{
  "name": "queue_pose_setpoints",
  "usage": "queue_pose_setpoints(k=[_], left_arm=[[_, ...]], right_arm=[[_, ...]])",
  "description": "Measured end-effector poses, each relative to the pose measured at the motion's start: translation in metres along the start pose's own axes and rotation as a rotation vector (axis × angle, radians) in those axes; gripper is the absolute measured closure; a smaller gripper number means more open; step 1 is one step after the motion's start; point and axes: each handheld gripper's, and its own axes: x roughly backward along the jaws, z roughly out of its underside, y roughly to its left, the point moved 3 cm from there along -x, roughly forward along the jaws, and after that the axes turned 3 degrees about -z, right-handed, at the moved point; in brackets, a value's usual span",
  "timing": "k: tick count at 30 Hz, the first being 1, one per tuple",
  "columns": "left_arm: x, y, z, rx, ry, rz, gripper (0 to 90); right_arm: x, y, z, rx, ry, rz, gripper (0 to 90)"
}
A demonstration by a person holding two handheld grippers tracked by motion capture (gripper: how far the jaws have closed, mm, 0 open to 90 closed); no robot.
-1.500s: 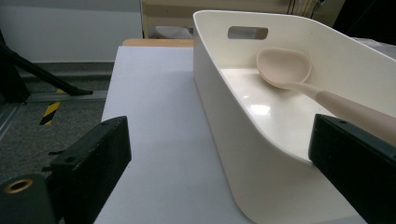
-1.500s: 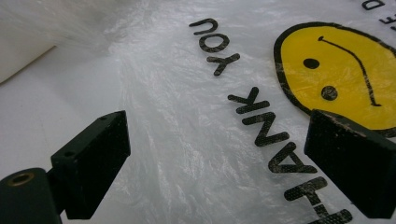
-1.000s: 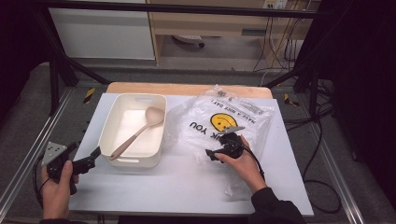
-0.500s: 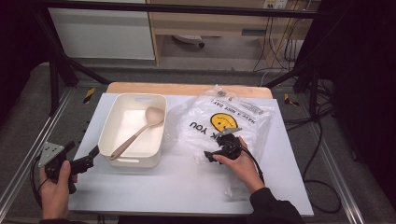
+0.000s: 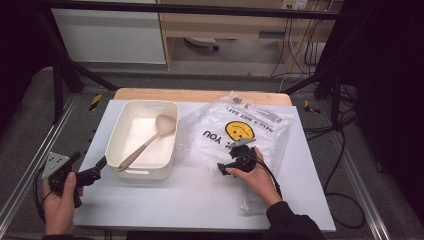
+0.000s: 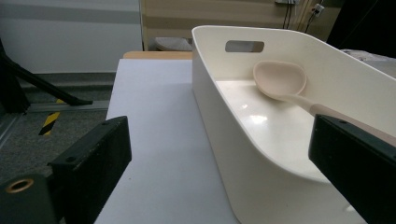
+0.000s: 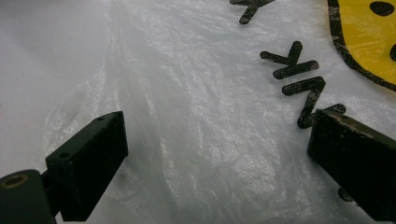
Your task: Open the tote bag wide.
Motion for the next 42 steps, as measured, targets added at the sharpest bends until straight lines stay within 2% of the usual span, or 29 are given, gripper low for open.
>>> queue_pose_setpoints(k=[4, 7, 11, 18, 24, 27, 35, 42], left_arm=[[0.000, 0.000, 0.000, -0.001, 0.004, 0.000, 5.7], [-0.001, -0.001, 0.001, -0.004, 0.008, 0.001, 5.7], [-0.001, -0.001, 0.001, -0.007, 0.008, 0.000, 5.6], [-0.002, -0.002, 0.002, -0.007, 0.014, 0.005, 5.7], [-0.002, -0.001, 0.002, -0.006, 0.016, 0.003, 5.8], [-0.002, -0.001, 0.002, -0.006, 0.016, 0.004, 5.8], [-0.003, -0.002, 0.003, -0.008, 0.020, 0.003, 5.8], [-0.003, -0.003, 0.003, -0.006, 0.024, 0.006, 5.8]], right_arm=[[0.006, 0.001, -0.008, 0.011, -0.040, 0.020, 6.4], [0.007, -0.001, -0.016, 0.006, -0.063, 0.010, 6.4], [0.000, -0.004, -0.019, 0.000, -0.049, 0.000, 6.4], [-0.010, -0.001, -0.016, 0.011, -0.012, -0.017, 6.4], [-0.014, 0.003, -0.013, 0.035, 0.006, 0.004, 7.1], [-0.013, 0.002, -0.013, 0.032, 0.000, 0.008, 11.5], [-0.008, -0.006, -0.012, 0.013, -0.027, 0.026, 30.1], [-0.004, -0.014, -0.013, -0.033, -0.044, 0.031, 49.5]])
